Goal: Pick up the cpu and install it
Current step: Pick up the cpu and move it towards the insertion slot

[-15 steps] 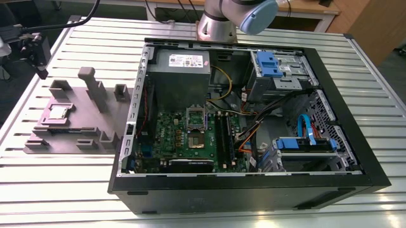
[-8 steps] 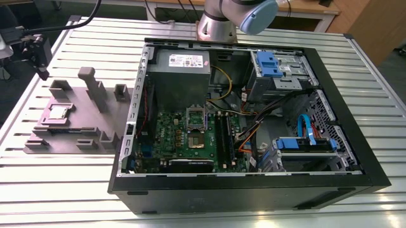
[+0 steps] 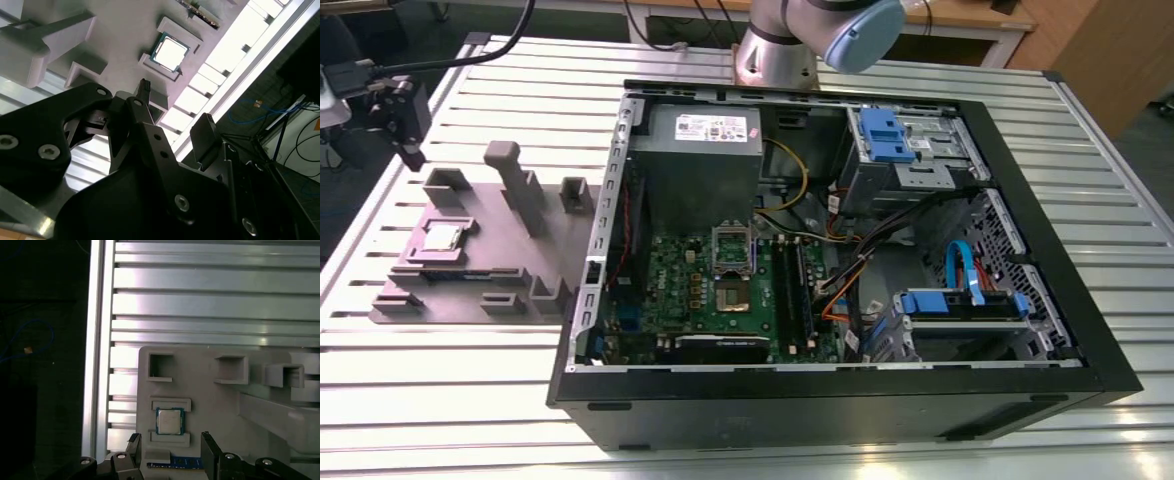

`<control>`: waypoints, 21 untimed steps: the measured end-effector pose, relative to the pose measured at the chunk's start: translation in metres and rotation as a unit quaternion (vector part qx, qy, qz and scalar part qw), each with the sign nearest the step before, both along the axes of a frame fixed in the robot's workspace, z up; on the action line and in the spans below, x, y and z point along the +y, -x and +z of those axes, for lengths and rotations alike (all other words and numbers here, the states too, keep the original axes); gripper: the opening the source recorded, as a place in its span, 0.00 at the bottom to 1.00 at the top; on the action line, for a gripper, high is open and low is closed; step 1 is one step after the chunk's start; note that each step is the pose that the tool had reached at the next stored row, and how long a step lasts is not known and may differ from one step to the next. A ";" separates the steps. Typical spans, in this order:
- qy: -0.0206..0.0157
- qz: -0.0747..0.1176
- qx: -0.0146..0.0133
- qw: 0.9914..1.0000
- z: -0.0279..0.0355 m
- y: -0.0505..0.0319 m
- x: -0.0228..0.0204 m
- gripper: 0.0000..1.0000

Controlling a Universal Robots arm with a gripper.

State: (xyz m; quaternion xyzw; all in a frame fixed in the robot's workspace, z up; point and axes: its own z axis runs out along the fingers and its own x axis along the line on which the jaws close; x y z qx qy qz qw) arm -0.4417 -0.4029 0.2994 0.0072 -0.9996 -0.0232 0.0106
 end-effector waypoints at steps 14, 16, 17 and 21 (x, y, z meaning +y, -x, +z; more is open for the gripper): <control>0.000 0.000 0.000 1.000 -0.0098 -0.0002 0.0001 0.59; 0.000 0.000 0.000 1.000 -0.0108 -0.0009 0.0000 0.59; 0.000 0.000 0.000 1.000 -0.0116 -0.0014 0.0000 0.59; 0.000 0.008 0.001 1.000 -0.0154 -0.0026 0.0000 0.59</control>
